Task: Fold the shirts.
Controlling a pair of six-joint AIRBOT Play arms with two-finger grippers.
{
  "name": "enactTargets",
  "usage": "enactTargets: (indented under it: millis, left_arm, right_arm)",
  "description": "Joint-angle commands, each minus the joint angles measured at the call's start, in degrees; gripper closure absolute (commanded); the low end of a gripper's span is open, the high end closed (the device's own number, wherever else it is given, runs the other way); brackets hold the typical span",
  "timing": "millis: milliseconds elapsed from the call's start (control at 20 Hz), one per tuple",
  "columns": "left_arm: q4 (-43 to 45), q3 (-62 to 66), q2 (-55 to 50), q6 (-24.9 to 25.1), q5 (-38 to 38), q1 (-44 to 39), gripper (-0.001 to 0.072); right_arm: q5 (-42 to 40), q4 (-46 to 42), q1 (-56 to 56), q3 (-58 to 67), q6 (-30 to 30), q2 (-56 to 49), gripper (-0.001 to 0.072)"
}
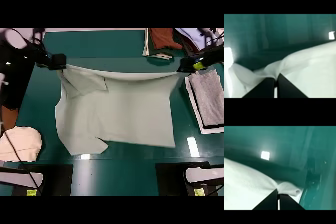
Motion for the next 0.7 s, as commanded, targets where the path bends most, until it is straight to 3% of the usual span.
enactTargets:
  millis: [0,150,300,600,650]
  left_arm:
    - [-4.0,-0.7,-6.3,0.1,4.8,2.1,0.0684]
    - [-5.9,-0.7,-6.2,4.9,1.0,4.8,0.0684]
    - [-5.6,-3.6,-6.2,10.1,-3.4,5.3,0.0684]
    - [-5.6,-16.0,-6.2,8.8,-0.3,5.3,0.0681]
    - [-5.2,-16.3,-6.2,8.0,-0.4,5.3,0.0461]
  right_arm:
    - [-1.0,0.5,0.5,5.1,0.2,-8.2,0.0693]
    - [1.7,0.1,0.5,7.1,0.1,-8.5,0.0693]
    - [0.7,-0.2,0.5,-0.3,-0.3,-4.9,0.0693]
    - [-4.4,1.6,1.1,-14.7,-0.3,-1.6,0.0688]
    - [-4.8,3.5,1.1,-15.5,-0.3,-1.5,0.0565]
